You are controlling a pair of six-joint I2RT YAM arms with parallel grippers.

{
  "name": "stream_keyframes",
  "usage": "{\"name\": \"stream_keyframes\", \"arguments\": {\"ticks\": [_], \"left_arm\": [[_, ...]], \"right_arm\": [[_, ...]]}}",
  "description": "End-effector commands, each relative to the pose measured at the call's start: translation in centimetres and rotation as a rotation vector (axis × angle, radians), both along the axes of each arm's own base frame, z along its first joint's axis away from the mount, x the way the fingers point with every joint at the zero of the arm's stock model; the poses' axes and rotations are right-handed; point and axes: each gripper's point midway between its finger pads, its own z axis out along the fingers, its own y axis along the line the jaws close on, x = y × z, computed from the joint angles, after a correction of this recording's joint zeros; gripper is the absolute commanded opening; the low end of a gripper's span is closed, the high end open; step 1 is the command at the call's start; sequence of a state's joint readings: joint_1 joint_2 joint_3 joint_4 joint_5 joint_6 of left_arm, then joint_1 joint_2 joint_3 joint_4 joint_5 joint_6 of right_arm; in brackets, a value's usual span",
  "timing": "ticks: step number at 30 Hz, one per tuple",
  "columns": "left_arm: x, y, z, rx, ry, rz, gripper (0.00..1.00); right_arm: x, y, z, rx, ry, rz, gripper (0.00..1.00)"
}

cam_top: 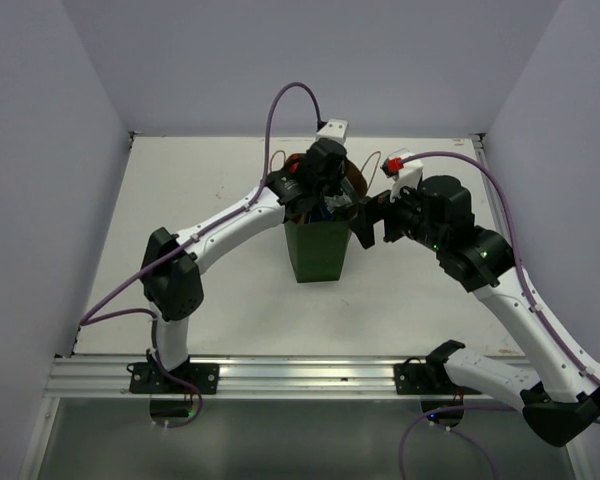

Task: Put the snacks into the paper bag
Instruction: Adjust the snack in the paper bag.

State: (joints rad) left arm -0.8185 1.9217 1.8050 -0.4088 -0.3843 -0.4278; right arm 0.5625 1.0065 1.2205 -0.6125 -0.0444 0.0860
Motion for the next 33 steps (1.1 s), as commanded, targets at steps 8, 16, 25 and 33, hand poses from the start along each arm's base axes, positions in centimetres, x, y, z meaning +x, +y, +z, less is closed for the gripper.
{"name": "stream_keyframes", "arguments": {"ticks": [8, 16, 25, 33], "left_arm": [[1.2, 2.4, 3.1, -0.124, -0.031, 0.031, 0.18], [0.0, -0.1, 4.9, -0.200, -0.048, -0.050, 0.40], [1.3, -0.3, 2.2, -0.130, -0.036, -0.025, 0.39], [3.5, 1.3, 0.1, -0.007, -0.079, 0.071, 0.37]], "right_arm": [[0.1, 0.3, 1.4, 0.032, -0.036, 0.007, 0.99], [0.1, 0.4, 1.5, 0.034, -0.034, 0.013, 0.99], [0.2, 0.3, 1.2, 0.029, -0.032, 0.009, 0.99], [0.0, 0.2, 1.0, 0.025, -0.031, 0.005, 0.98]]}}
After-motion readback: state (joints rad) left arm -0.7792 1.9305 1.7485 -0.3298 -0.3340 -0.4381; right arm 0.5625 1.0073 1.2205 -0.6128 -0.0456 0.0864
